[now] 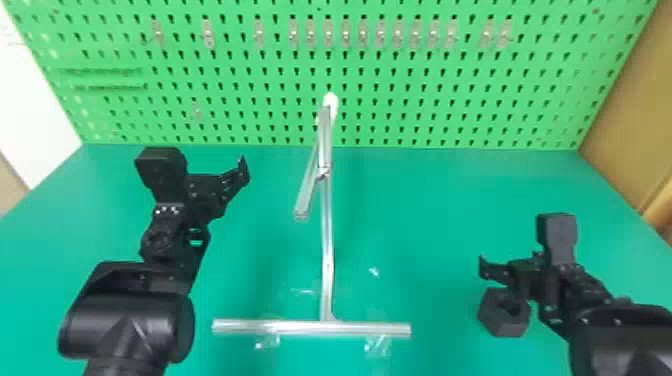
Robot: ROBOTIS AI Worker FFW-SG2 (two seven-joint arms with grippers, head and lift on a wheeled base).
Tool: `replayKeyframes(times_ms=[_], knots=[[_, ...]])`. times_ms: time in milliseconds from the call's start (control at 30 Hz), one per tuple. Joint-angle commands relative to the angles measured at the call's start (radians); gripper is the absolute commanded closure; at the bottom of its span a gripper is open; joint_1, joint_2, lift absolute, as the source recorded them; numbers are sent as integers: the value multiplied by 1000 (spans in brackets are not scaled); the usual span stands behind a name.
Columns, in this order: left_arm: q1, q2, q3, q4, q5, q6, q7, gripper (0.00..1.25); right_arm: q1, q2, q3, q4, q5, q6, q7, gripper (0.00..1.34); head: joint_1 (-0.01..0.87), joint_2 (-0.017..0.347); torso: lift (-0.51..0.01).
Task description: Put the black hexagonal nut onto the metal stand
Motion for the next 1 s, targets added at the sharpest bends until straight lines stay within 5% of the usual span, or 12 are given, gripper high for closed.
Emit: replayKeyframes(times_ms=[0, 967], knots=[[0, 0, 0, 0, 0, -2, 0, 156, 4, 0, -15, 20, 15, 9, 5, 90, 693, 81, -1], [5, 0, 1, 0, 0, -1, 0, 156, -2, -26, -51, 83, 61, 118, 60, 99, 693, 81, -1]])
